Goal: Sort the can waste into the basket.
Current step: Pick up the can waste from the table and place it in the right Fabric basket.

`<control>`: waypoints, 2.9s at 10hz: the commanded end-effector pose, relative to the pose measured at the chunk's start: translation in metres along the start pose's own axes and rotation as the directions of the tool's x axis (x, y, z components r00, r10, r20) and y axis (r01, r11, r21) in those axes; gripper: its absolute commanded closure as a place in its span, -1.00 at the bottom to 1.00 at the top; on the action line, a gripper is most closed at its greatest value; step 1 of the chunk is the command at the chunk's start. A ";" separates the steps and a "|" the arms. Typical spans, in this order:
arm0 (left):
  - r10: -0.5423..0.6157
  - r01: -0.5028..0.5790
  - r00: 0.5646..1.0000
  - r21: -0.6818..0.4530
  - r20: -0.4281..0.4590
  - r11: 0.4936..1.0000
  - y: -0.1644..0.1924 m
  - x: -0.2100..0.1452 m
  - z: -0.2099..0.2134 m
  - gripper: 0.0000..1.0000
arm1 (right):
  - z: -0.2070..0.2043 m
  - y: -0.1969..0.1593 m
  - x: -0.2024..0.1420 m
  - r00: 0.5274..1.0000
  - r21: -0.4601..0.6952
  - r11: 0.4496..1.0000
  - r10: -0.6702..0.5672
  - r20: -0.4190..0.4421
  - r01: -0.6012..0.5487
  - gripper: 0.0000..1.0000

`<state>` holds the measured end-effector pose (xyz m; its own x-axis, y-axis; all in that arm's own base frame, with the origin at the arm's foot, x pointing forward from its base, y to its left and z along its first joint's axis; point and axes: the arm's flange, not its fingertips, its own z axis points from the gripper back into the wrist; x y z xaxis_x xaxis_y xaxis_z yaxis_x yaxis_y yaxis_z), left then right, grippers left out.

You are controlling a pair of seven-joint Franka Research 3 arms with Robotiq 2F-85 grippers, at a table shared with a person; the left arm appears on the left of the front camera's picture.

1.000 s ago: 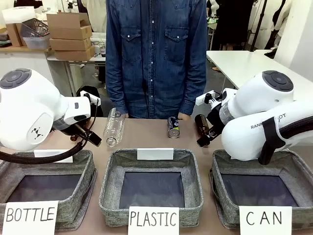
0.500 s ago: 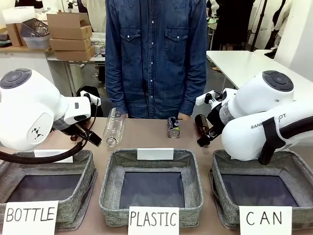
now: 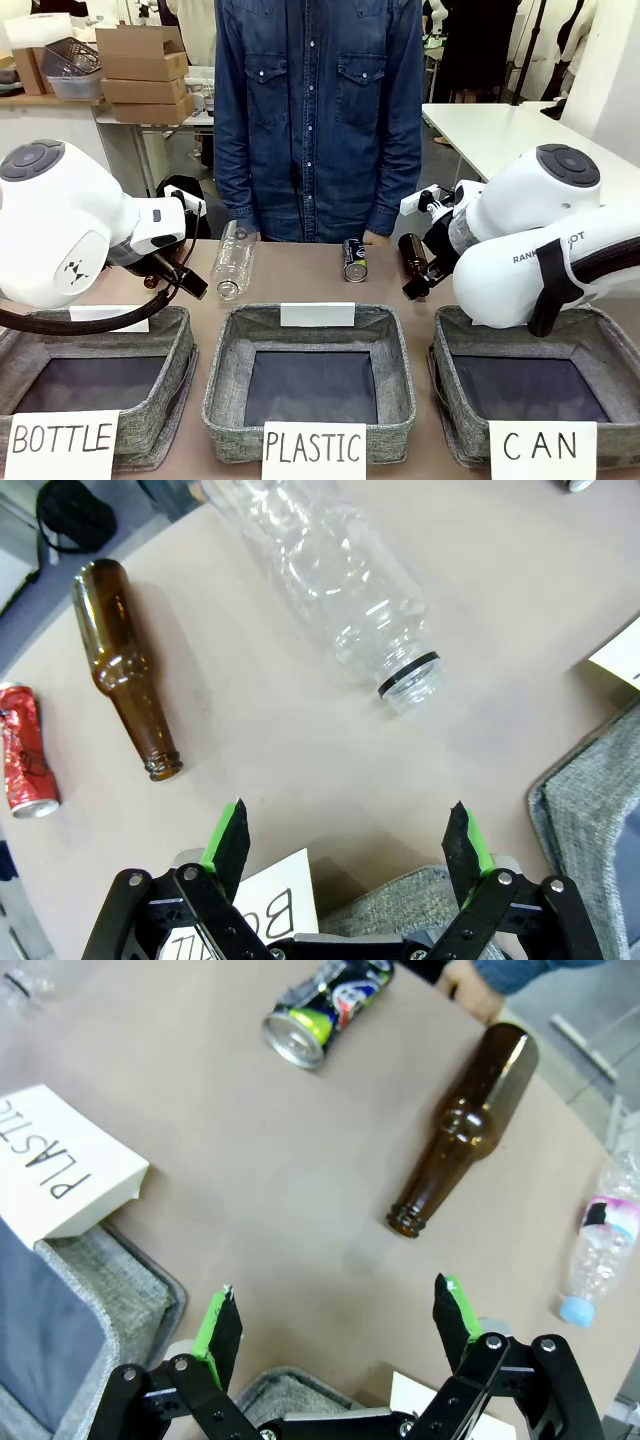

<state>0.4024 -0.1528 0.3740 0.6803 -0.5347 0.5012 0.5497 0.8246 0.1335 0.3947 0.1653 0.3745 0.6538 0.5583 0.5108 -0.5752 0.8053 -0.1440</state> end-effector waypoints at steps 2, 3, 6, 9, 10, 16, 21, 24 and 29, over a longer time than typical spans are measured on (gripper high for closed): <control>-0.076 0.076 0.997 0.012 0.029 0.997 0.010 -0.018 0.087 -1.00 | 0.084 -0.020 -0.027 0.989 0.039 0.997 -0.066 0.136 0.061 -1.00; -0.095 0.092 0.993 0.048 0.071 0.995 0.009 -0.026 0.118 -1.00 | 0.109 -0.022 -0.039 0.981 0.005 0.997 -0.070 0.181 0.071 -1.00; -0.080 0.076 0.993 0.048 0.087 0.996 0.014 0.021 0.111 -1.00 | 0.102 -0.036 0.022 0.977 -0.007 0.995 -0.099 0.189 0.102 -1.00; -0.121 0.124 0.992 -0.077 0.043 0.989 0.022 0.020 0.154 -1.00 | 0.132 -0.050 0.016 0.951 0.217 0.965 -0.196 0.241 0.144 -1.00; -0.054 0.034 0.996 -0.253 -0.072 0.967 0.033 0.017 0.166 -1.00 | 0.146 -0.058 0.009 0.931 0.494 0.846 -0.322 0.175 0.200 -1.00; 0.476 -0.115 0.870 -0.889 0.125 0.443 0.136 -0.040 0.218 -1.00 | 0.195 -0.103 -0.080 0.687 0.877 0.327 -0.726 -0.006 0.353 -1.00; 0.651 -0.211 0.758 -0.930 0.039 0.301 0.184 -0.080 0.208 -1.00 | 0.186 -0.173 -0.108 0.526 0.867 0.211 -0.848 -0.068 0.451 -1.00; 0.651 -0.211 0.758 -0.930 0.039 0.301 0.184 -0.080 0.208 -1.00 | 0.186 -0.173 -0.108 0.526 0.867 0.211 -0.848 -0.068 0.451 -1.00; 0.663 -0.344 0.748 -0.835 0.033 0.429 0.196 -0.076 0.208 -1.00 | 0.186 -0.173 -0.108 0.526 0.867 0.211 -0.848 -0.068 0.451 -1.00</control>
<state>0.3517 0.0839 0.5355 0.8636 0.1530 0.4803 0.4330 0.2626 -0.8623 0.3267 -0.0728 0.5021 0.8762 -0.3734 0.3047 -0.2163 0.2605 0.9410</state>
